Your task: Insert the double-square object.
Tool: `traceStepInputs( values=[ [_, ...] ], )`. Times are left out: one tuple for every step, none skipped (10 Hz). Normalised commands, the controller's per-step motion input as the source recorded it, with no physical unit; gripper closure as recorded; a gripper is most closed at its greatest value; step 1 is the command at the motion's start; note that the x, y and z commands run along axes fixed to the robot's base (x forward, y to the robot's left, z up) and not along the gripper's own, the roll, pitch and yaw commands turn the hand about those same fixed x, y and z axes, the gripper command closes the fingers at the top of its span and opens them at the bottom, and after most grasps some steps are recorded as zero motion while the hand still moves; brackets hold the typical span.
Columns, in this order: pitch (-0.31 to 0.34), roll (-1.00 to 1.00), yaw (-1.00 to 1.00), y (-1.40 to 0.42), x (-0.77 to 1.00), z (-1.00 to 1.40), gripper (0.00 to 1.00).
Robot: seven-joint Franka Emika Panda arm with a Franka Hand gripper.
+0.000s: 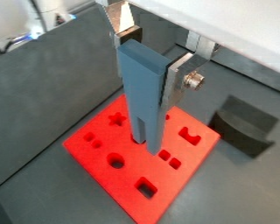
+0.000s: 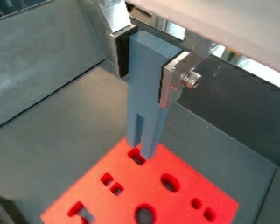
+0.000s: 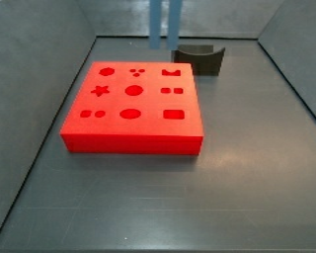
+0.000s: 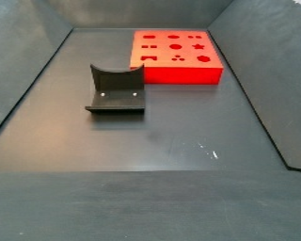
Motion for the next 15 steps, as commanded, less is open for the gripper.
traceStepInputs(
  values=[
    [0.056, 0.00, -0.52, 0.40, 0.62, -0.13, 1.00],
    [0.063, 0.00, -0.52, 0.43, 0.57, -0.21, 1.00],
    [0.000, 0.00, -0.12, 0.88, 0.22, -0.41, 1.00],
    [0.013, -0.01, 0.00, 0.03, 0.12, 0.00, 1.00],
    [-0.119, 0.00, 0.17, 0.27, 0.00, -0.34, 1.00],
    [-0.290, 0.07, 0.21, 0.22, -0.09, -0.63, 1.00],
    [-0.234, 0.07, 0.25, 0.00, 0.04, -0.72, 1.00],
    [-0.229, 0.07, 0.29, 0.02, 0.09, -0.72, 1.00],
    [-0.247, 0.05, 0.06, -0.17, 0.00, -0.69, 1.00],
    [-0.067, 0.00, 0.03, -0.07, 0.00, -0.28, 1.00],
    [0.000, -0.03, 0.00, 0.00, 0.00, 0.00, 1.00],
    [-0.036, 0.00, 0.00, 0.00, -0.08, -0.21, 1.00],
    [-0.100, 0.07, 0.02, 0.00, -0.21, -0.29, 1.00],
    [-0.124, 0.09, 0.04, -0.03, -0.26, -0.29, 1.00],
    [-0.020, 0.00, 0.01, 0.00, -0.07, 0.00, 1.00]
  ],
)
